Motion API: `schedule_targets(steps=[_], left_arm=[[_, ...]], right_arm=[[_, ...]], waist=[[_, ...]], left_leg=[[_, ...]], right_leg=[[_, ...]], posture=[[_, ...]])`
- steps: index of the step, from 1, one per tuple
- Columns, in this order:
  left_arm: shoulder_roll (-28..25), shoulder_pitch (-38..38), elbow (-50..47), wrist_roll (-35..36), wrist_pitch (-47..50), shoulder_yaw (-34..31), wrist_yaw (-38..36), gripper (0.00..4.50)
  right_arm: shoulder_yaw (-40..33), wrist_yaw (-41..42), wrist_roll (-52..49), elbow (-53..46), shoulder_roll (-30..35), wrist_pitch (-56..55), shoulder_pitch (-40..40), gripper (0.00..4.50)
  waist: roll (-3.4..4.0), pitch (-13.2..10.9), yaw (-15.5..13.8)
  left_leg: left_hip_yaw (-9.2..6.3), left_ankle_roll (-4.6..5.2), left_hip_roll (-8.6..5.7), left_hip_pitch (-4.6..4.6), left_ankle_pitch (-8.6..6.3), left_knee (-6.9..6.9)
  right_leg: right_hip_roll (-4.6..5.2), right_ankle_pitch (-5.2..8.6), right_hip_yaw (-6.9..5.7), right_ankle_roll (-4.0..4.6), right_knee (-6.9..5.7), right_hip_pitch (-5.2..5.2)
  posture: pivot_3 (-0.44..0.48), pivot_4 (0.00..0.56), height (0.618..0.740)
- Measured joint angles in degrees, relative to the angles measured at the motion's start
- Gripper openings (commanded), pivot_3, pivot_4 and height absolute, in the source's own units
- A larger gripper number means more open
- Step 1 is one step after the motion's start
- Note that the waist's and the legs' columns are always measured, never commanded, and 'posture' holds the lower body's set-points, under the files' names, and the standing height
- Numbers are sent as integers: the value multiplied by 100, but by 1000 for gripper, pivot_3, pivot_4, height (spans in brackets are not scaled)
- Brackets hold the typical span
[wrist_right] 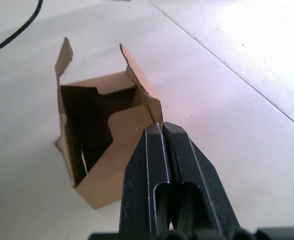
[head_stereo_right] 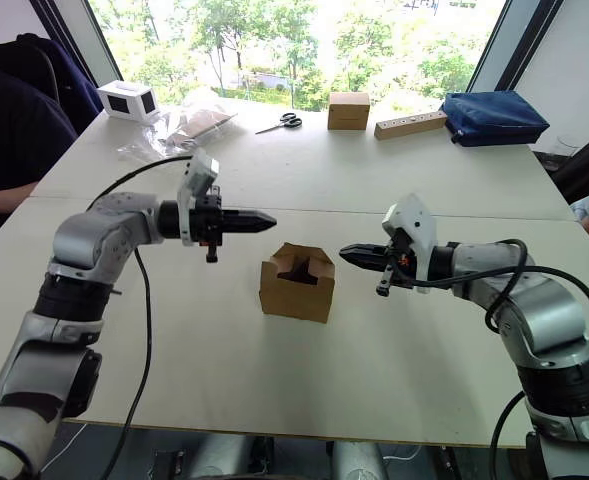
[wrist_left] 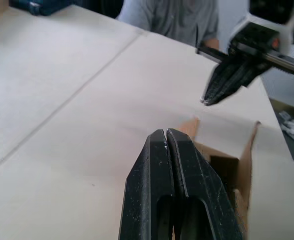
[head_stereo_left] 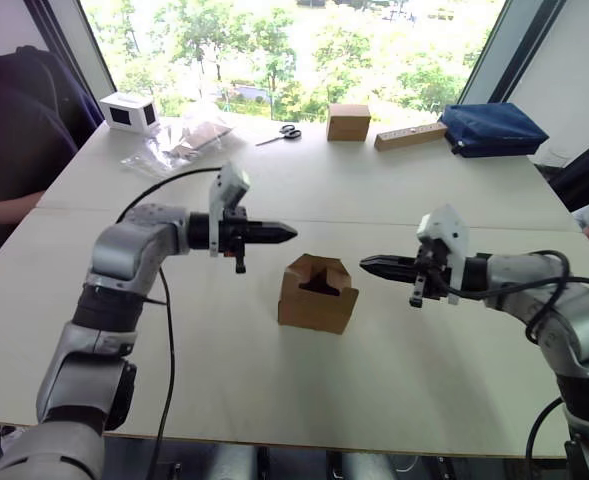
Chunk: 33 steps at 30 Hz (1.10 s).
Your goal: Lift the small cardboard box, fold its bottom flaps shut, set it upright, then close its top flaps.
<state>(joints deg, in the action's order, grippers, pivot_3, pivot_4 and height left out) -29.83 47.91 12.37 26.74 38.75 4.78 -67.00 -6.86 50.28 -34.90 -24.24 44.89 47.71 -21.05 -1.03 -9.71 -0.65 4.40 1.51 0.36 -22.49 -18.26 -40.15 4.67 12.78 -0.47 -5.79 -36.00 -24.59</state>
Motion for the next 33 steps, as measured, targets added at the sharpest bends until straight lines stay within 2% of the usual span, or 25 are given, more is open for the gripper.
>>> schedule_targets(steps=[5,11,14,21,33], left_arm=[[183,130,1267,-633,-863,277,3,17],[708,519,2773,-1259,-1872,544,-66,17],[846,578,3201,-1429,-2154,602,-206,17],[980,561,3295,-1651,-2314,782,-683,17],[1021,175,3011,-1945,-2438,948,-812,17]], right_arm=[[-421,-322,-901,-835,5,722,136,0],[525,-852,-929,-2022,-8,952,371,0],[797,-1083,-967,-2298,-84,1001,309,0],[1801,-1385,-126,-1998,-138,694,101,0],[2236,-1287,567,-1601,-249,244,-127,0]], waist=[[-1,0,0],[-3,-1,-5],[-5,-2,23],[-5,-2,16],[-4,-2,1]], left_leg=[[-2,0,4,0,0,5],[0,5,-2,-7,-3,4],[1,10,-1,-10,-6,4],[2,10,0,-10,-6,4],[0,12,0,-11,-7,4]], right_leg=[[-2,0,-3,0,1,-2],[7,7,-1,13,14,-1],[6,2,-1,5,17,-4],[6,8,-2,15,15,-5],[5,4,-3,9,16,-5]], posture=[[0,150,740],[0,150,740],[0,150,740],[0,150,740],[0,150,740]])
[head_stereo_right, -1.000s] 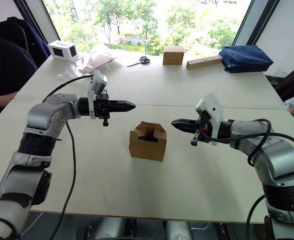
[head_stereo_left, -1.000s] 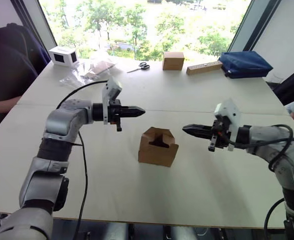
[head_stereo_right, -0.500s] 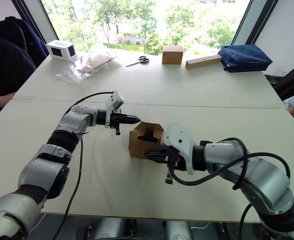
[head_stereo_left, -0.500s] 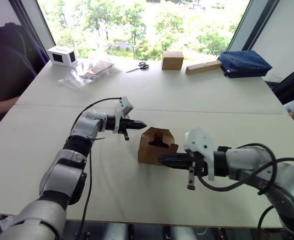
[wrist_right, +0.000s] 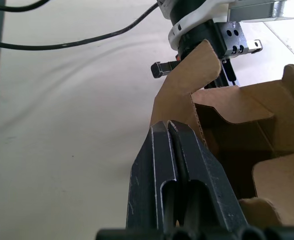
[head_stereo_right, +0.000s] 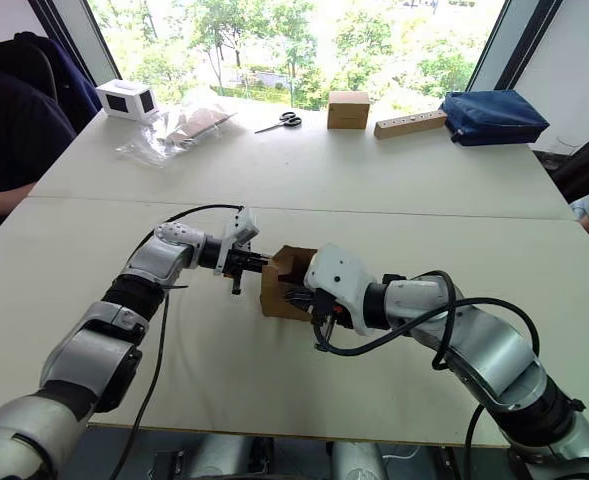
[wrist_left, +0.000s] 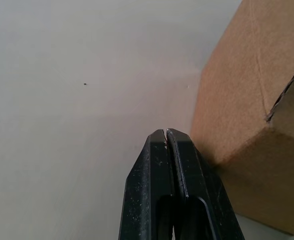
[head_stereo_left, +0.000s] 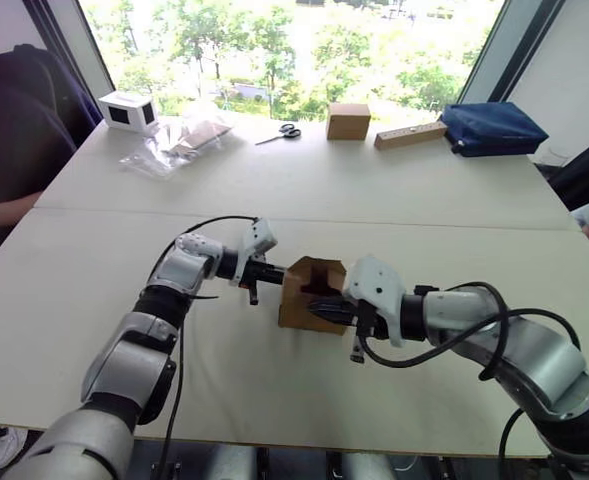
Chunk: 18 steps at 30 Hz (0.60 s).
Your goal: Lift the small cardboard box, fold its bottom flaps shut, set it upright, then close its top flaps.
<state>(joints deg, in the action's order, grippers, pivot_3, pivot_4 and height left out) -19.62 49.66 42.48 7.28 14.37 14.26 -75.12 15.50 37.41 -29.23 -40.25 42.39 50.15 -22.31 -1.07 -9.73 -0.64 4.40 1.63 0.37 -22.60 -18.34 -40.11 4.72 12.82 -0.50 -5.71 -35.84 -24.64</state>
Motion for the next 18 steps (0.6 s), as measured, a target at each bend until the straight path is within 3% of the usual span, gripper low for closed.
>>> schedule_targets(steps=[18], left_arm=[[73,-128,-402,12,67,4,-87,17]], right_arm=[[176,144,485,525,-311,-275,-16,0]], waist=[[0,0,9]], left_leg=[[0,1,1,-1,-1,0]], right_leg=[[-1,0,-1,-1,1,0]], posture=[[0,150,740]])
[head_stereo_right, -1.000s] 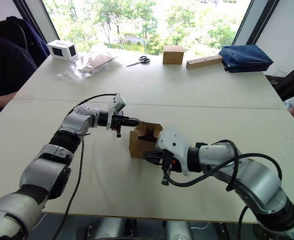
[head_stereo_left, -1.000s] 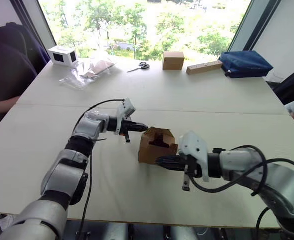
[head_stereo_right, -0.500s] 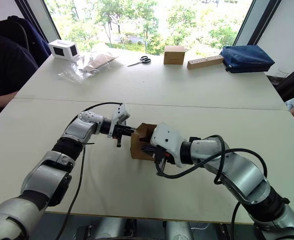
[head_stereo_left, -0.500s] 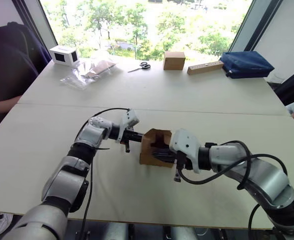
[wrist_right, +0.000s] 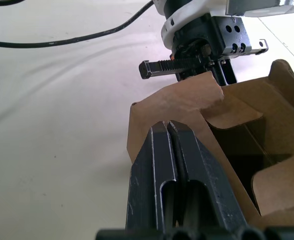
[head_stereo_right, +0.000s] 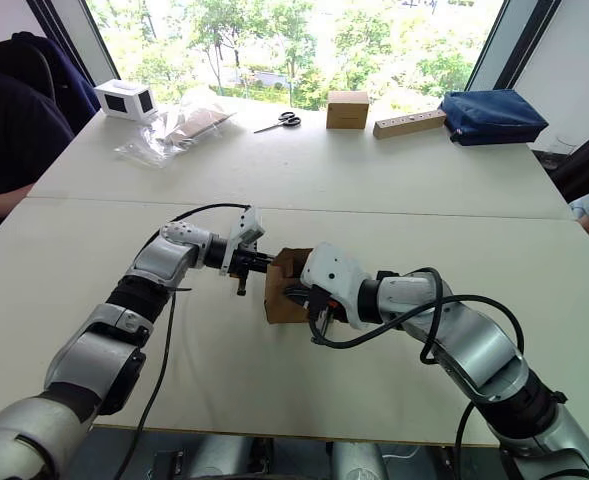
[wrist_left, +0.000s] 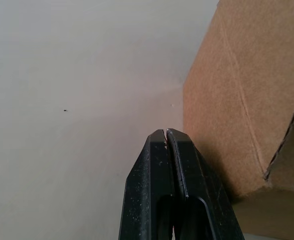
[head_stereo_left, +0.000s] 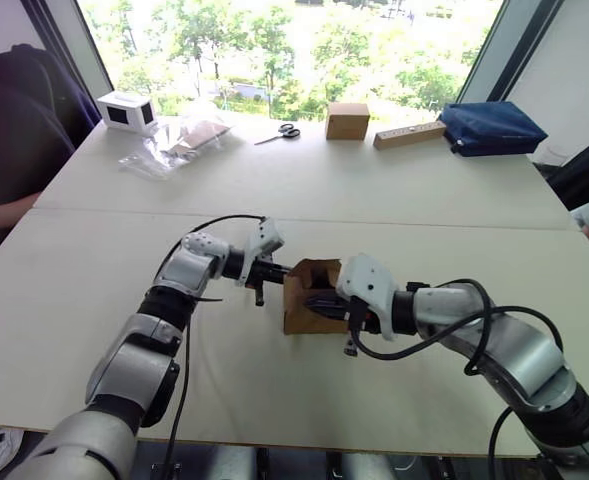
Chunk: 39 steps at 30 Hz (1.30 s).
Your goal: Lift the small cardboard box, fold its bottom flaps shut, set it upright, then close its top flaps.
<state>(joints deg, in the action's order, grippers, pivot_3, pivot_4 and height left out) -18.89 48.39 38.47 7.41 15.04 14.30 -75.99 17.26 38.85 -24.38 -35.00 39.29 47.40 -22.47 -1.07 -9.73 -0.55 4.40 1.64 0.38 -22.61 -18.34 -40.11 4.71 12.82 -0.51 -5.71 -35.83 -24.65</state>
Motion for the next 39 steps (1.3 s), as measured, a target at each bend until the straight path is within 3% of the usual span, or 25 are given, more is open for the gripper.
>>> schedule_targets(steps=[11,17,22,26,31,39], left_arm=[[2,-56,-31,0,39,-18,219,17],[-156,45,50,86,116,-460,588,17],[-810,-558,-1414,482,888,-960,791,17],[-1336,-1634,-3732,1425,2512,-1365,921,17],[-1739,-2349,-5399,2417,3735,-1653,1086,17],[-1693,-2523,-5910,2654,3868,-1237,1565,17]], right_arm=[[45,105,173,333,-169,-211,35,0],[22,148,167,338,-203,-211,34,0],[-50,244,157,339,-209,-233,55,0],[-77,301,166,389,-231,-301,69,0],[-80,347,172,421,-242,-344,84,0],[-75,475,183,502,-242,-410,83,0]], waist=[[0,0,-1],[0,0,7],[1,0,108],[1,0,138],[2,0,106],[2,0,116]], left_leg=[[0,0,0,0,0,0],[-1,0,1,0,0,0],[-2,-1,4,0,-1,5],[-2,-2,7,1,-1,5],[-4,-6,2,12,0,6],[-1,-6,-3,12,0,6]], right_leg=[[0,-1,0,-2,0,0],[0,-3,-2,-6,-1,-1],[3,-3,0,-6,-2,-2],[9,-3,1,-5,-3,-3],[30,6,-4,11,-6,6],[20,7,-6,12,-3,6]], posture=[[0,150,740],[0,150,740],[0,150,740],[0,150,740],[0,150,740],[0,150,740]])
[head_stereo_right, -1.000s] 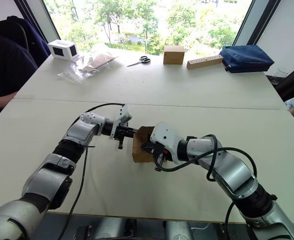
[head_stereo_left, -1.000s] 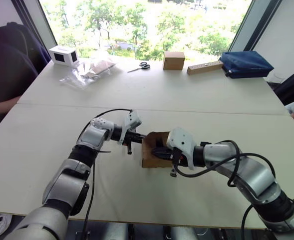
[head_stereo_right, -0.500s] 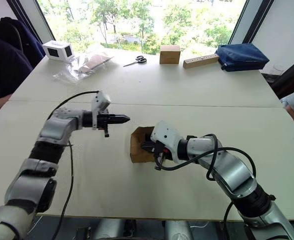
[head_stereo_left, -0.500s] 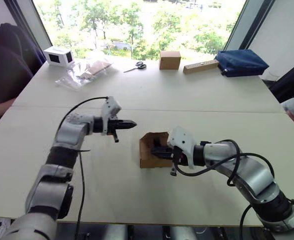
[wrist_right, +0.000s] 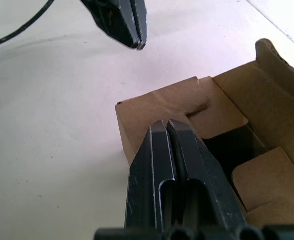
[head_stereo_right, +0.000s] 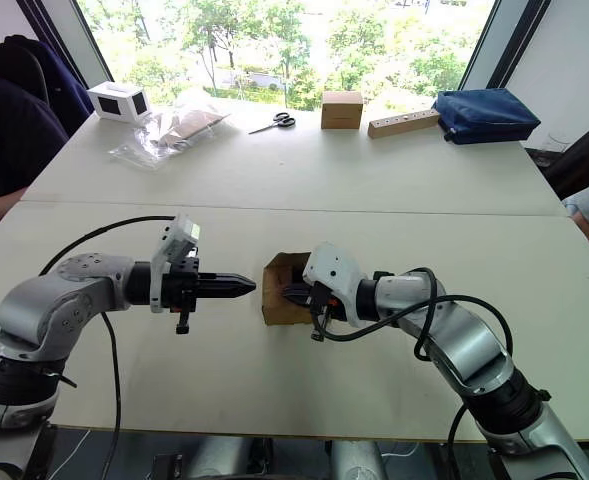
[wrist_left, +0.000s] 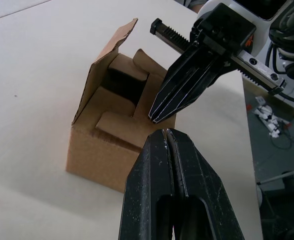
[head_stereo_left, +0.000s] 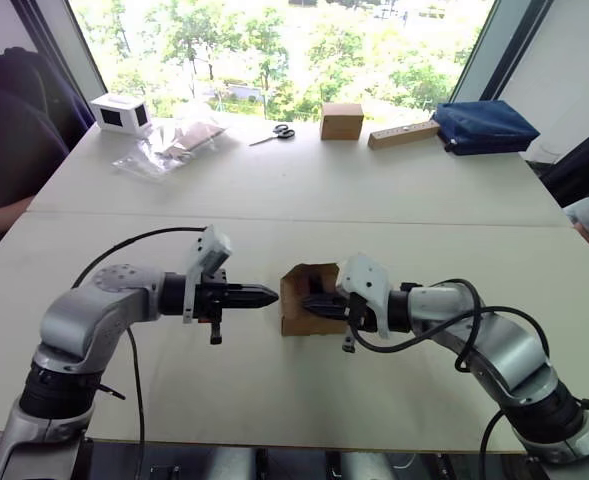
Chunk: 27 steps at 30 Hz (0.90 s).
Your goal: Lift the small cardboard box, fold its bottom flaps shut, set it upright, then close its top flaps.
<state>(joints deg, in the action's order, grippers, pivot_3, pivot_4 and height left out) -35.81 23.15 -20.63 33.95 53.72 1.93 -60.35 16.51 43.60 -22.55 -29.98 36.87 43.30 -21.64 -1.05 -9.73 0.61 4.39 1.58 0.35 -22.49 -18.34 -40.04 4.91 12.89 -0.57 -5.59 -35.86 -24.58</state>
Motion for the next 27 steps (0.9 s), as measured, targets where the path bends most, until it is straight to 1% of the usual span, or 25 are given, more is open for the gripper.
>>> schedule_targets(steps=[3,5,9,11,14,17,20,22,25,27], left_arm=[[154,-17,180,-212,-315,379,154,17],[233,-17,312,-252,-416,459,193,17],[206,-3,402,-310,-638,630,165,17],[184,-45,400,-348,-789,661,140,17],[176,-119,358,-304,-816,652,132,17],[165,-179,313,-264,-825,631,176,17],[160,-231,270,-244,-846,634,195,17],[160,-238,261,-242,-873,635,215,17],[164,-252,256,-244,-923,635,308,17],[165,-269,254,-246,-957,634,335,17]], right_arm=[[0,18,19,1,1,-9,-2,0],[0,19,33,1,2,-8,-2,0],[-36,11,24,-3,15,30,-2,0],[-207,19,-91,-9,16,115,-10,0],[-832,-13,-566,-12,-87,384,-265,0],[-1617,-150,-1318,64,-360,749,-815,0],[-1984,-250,-1543,417,-396,818,-1315,0],[-1848,-302,-1295,712,-333,707,-1440,0],[-823,-214,-300,1321,110,201,-1465,0],[-413,-87,5,1553,115,42,-1379,0]], waist=[[0,0,-2],[0,0,0],[0,0,3],[0,0,0],[0,0,2],[1,0,4],[1,1,-2],[2,1,3],[4,2,16],[8,-1,17]], left_leg=[[1,0,-2,0,0,0],[1,0,-2,0,0,0],[1,0,-1,0,0,1],[1,0,-1,0,0,1],[1,0,-1,0,0,1],[0,0,2,0,-1,4],[-1,-1,2,1,-1,5],[0,-1,1,0,-1,6],[3,0,-1,0,-1,7],[4,0,-1,-1,-1,9]], right_leg=[[0,0,0,1,2,0],[-1,0,0,1,2,0],[0,1,0,1,3,0],[3,1,0,2,4,0],[10,1,1,2,4,0],[14,0,1,1,4,0],[19,0,0,3,7,1],[21,0,3,5,9,1],[22,2,4,8,13,0],[21,1,4,7,15,-2]], posture=[[0,150,740],[0,150,740],[0,150,740],[0,150,740],[0,150,740],[0,150,740],[0,150,740],[0,150,740],[0,150,740],[0,150,740]])
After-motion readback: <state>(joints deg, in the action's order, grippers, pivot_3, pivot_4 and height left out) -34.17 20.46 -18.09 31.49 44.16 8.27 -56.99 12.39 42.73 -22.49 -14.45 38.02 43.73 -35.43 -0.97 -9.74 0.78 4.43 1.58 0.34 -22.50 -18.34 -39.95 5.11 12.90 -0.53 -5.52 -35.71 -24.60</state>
